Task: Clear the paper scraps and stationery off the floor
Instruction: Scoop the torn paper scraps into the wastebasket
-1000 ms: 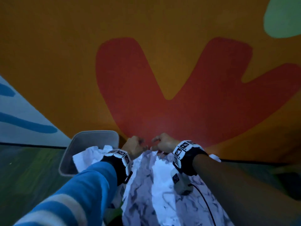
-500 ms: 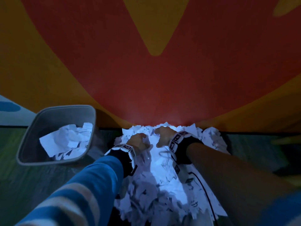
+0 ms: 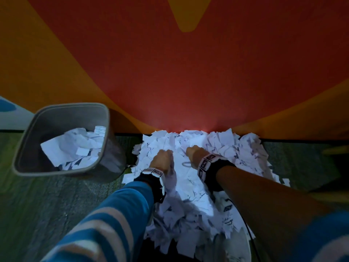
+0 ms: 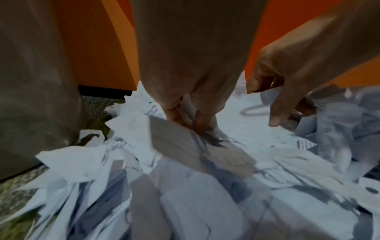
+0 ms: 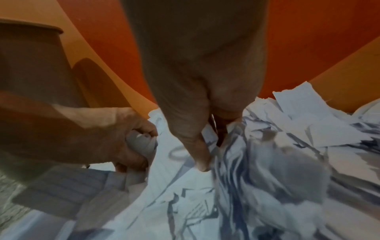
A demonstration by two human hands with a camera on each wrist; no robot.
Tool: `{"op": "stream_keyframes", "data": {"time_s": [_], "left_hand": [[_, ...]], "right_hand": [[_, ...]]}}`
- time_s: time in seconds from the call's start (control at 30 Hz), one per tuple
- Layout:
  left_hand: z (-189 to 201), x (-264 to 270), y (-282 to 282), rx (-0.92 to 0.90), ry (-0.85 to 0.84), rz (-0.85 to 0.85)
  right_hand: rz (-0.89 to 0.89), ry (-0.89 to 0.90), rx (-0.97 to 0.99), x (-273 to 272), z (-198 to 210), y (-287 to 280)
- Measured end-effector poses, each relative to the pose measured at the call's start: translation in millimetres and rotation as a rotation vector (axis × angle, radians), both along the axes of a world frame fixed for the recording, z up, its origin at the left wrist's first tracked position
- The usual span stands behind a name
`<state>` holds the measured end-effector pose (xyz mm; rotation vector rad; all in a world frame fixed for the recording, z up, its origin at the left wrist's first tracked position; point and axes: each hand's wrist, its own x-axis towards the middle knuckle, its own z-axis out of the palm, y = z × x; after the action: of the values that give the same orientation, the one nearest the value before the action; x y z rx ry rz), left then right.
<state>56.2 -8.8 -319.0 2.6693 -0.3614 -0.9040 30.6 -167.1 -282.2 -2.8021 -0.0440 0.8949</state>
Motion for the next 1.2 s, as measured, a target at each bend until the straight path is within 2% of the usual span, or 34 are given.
{"op": "stream_keyframes", "data": {"time_s": [0.1,0.3,0.53,0.63,0.8,0.87,1.03,1.2], "left_hand": [[17.2,5.7,2.6,-0.077,0.044,0.023],[75.8,27.2,10.7,-0.019,-0.018,-0.051],[201.5,47.6,47.5,-0.019,-0.207,-0.083],[253.9,45.2,81.1,-0.017,-0.304,-0.061],[316.1,20.1,150.5,-0.028,-0.319,0.050],[320.7,9.2,179.9,-0.009,-0.355,0.099],[294.0,-5.1,239.3,-0.015,-0.339,0.316],[279.1,2.3,272.0,-0.021,-0.372,0.428]], "right_hand": [[-0.045,-0.009,0.003,3.7,15.1,1.4],[-0.084,0.019,0.002,24.8,78.5,-2.1],[-0.099,-0.154,0.024,25.1,176.3,6.6],[-0.115,-0.199,0.079,22.1,219.2,31.2],[-0.129,-0.272,0.225,12.4,265.7,92.1],[-0.134,-0.281,0.285,10.7,269.9,119.6],[-0.145,-0.311,0.348,13.7,266.5,181.5],[-0.155,-0.283,0.388,26.9,242.3,230.4]]}}
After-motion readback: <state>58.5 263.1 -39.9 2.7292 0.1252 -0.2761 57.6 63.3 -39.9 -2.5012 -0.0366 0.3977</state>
